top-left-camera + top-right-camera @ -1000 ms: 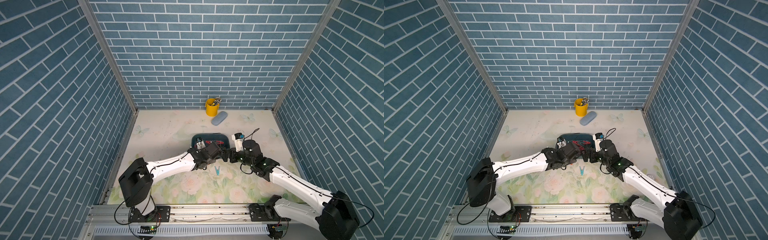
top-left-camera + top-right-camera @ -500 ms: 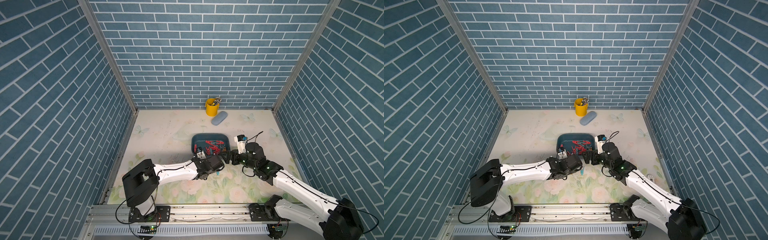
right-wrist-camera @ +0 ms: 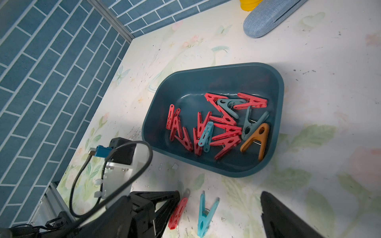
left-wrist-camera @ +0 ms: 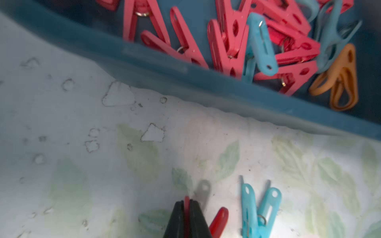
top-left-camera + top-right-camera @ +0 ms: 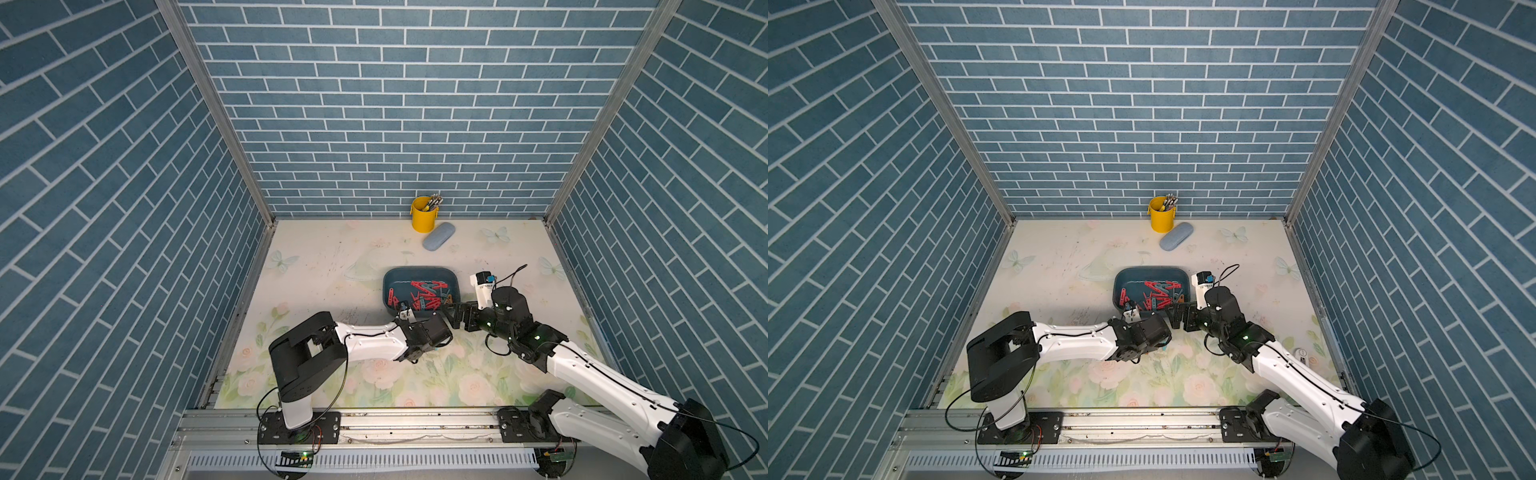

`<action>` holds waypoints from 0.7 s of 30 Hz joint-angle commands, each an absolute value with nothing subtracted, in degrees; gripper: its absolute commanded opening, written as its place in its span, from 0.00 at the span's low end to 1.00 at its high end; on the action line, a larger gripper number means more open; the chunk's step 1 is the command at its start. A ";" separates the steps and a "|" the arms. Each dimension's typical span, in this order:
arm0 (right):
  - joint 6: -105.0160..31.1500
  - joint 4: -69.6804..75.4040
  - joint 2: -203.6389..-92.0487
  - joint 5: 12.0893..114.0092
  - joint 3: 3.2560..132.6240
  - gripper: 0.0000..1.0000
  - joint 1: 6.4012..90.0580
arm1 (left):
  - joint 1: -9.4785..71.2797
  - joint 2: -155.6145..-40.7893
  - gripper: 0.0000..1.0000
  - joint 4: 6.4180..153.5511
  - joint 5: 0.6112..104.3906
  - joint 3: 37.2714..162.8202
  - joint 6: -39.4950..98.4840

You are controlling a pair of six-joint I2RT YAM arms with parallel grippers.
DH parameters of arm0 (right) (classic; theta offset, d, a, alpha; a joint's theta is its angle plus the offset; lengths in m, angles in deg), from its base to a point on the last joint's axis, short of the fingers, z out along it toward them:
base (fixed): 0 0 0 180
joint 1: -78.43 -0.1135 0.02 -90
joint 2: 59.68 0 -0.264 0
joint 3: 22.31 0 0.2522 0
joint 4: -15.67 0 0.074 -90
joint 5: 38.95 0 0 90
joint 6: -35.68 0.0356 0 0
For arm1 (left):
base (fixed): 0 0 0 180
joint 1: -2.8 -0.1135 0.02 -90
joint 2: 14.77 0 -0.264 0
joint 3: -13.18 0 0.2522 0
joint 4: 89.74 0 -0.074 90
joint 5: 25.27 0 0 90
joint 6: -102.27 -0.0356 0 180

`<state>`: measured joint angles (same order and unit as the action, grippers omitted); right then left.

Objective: Take the clothespins out of the storage box
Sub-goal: Place the clothespin at the center of the board.

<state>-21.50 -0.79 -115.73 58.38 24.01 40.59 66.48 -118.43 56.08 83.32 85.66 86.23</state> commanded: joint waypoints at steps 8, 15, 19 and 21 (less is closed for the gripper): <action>-20.26 -3.38 -114.26 55.90 22.71 0.99 40.73 | 66.87 -120.16 0.26 55.14 83.27 87.65 84.61; -19.99 -3.12 -114.51 54.41 22.77 0.99 40.77 | 66.83 -117.44 0.43 54.44 83.85 88.08 83.49; -19.96 -2.78 -114.93 54.41 23.09 0.99 40.70 | 66.84 -114.43 0.57 55.08 84.01 87.37 82.43; -20.03 -2.59 -115.26 54.56 23.40 1.00 40.73 | 66.81 -112.46 0.63 54.88 84.61 87.15 82.20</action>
